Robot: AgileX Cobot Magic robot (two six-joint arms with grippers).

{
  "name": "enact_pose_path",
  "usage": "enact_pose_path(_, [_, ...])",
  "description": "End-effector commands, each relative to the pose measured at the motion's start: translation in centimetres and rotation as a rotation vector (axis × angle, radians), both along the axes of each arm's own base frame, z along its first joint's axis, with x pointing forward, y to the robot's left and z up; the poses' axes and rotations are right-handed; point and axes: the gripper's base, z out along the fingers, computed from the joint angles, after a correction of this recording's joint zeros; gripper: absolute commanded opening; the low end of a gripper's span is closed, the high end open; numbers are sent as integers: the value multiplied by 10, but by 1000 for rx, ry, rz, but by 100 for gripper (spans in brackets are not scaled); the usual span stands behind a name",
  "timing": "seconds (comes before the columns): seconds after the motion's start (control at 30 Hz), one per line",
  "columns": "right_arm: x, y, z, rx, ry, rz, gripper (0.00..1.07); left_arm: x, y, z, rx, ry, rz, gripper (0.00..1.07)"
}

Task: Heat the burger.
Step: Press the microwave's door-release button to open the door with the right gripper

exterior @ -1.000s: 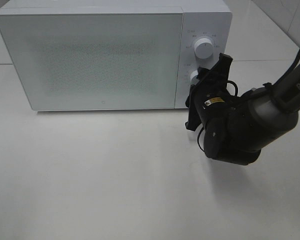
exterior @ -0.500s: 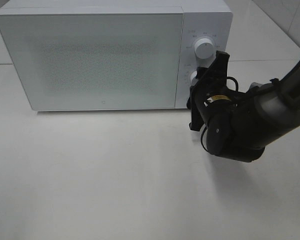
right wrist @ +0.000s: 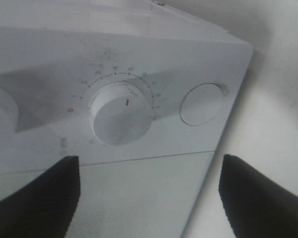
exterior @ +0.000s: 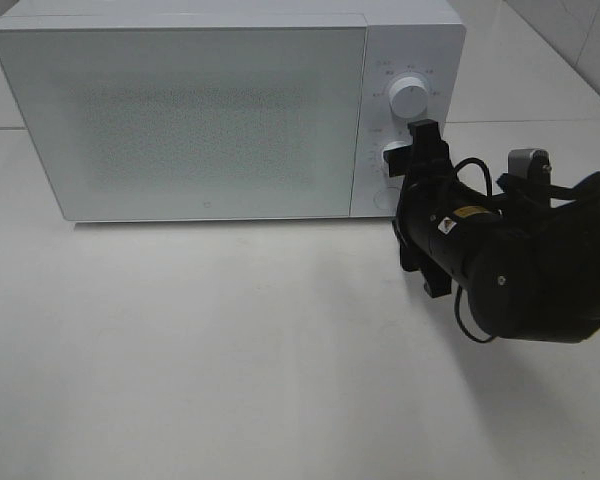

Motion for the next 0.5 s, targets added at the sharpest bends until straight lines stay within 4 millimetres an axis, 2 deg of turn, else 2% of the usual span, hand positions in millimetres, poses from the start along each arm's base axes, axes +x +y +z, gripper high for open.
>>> enact_pose_path(0.03, [-12,-4,7,-164,36,123,75,-4,-1,-1,-5,-26,-2,98])
enact_pose_path(0.07, [-12,-4,7,-164,36,123,75,-4,-1,-1,-5,-26,-2,98])
enact_pose_path(0.1, [-16,-4,11,-262,55,198,75,-4,-1,-1,-5,-26,-2,98])
enact_pose_path(0.27, [-22,-2,18,-433,72,340,75,-4,-1,-1,-5,-26,-2,98])
enact_pose_path(0.3, [-23,-5,21,-503,84,392,75,-4,-1,-1,-5,-26,-2,98])
enact_pose_path(0.43, [-23,-13,24,-591,136,476,75,-4,-1,-1,-5,-26,-2,98])
enact_pose_path(0.5, [-21,-22,30,-693,174,582,75,-4,-1,-1,-5,-26,-2,98])
